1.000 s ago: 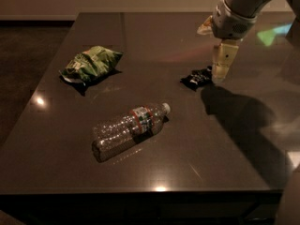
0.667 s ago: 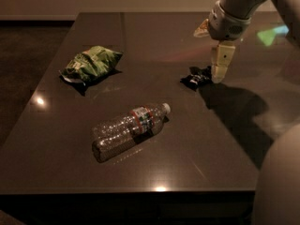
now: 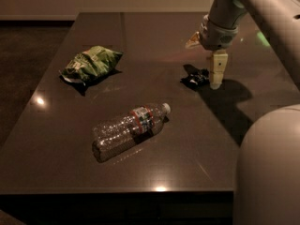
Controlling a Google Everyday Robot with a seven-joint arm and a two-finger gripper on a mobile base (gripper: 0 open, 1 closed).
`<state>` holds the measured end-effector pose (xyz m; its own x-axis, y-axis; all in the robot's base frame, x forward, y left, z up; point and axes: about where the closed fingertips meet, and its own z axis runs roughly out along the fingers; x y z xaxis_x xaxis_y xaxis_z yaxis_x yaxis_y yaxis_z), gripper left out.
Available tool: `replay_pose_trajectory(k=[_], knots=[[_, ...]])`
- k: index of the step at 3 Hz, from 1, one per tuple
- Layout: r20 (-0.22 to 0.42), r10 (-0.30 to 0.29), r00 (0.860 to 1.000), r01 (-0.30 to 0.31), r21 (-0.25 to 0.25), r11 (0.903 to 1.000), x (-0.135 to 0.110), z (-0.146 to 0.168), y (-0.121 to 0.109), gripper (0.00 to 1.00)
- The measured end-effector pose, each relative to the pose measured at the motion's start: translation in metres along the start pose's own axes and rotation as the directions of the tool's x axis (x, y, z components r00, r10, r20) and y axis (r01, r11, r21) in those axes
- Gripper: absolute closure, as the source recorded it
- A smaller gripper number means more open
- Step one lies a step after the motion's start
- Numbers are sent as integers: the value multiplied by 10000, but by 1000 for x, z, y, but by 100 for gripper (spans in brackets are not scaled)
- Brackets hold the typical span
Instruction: Move rxbar chocolate near green jalapeno chip bag
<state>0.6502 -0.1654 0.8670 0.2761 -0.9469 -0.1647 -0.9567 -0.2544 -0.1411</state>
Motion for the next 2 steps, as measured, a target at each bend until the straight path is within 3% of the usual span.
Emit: replay_pose_trajectory(k=[1,2], knots=[[-105,-303,9995,301,-208,9993,5,12,0,0],[-281,-482,9984,470,-425,9980,8,19,0,13]])
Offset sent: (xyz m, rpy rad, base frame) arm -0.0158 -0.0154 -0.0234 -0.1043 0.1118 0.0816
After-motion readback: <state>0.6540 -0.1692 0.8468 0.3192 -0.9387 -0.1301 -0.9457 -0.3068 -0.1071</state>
